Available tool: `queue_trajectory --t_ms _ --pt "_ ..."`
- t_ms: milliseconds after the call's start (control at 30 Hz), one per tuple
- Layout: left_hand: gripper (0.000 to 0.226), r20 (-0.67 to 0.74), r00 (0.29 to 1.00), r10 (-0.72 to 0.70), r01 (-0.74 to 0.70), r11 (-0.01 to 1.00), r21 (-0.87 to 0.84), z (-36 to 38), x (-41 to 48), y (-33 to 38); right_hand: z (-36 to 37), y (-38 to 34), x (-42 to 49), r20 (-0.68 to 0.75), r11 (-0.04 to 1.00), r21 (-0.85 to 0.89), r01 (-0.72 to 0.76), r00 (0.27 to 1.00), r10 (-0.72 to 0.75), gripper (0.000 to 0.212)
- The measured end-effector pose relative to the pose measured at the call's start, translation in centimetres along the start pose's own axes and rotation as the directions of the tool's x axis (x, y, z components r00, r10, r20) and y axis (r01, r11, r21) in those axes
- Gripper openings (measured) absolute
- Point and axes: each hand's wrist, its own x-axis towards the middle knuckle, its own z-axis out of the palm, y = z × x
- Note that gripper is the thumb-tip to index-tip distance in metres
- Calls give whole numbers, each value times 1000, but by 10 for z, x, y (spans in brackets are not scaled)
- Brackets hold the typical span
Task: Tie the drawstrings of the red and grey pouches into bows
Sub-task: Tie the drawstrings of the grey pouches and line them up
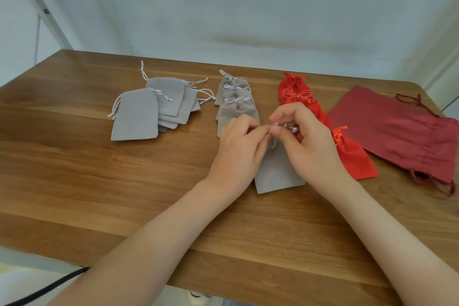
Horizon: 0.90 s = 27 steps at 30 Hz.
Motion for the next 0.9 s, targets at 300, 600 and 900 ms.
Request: queue_trajectory --t_ms 300,600,900 --pt "19 28 950 -312 305 900 -313 -12 5 5 1 7 1 64 991 -109 -78 994 85 54" --pt "26 378 816 -438 537 328 -777 -19 11 14 1 8 2 171 947 -284 -148 964 202 15" --pt "31 298 853 -428 511 577 -636 -17 10 14 -13 13 1 245 911 -410 -51 956 163 36"
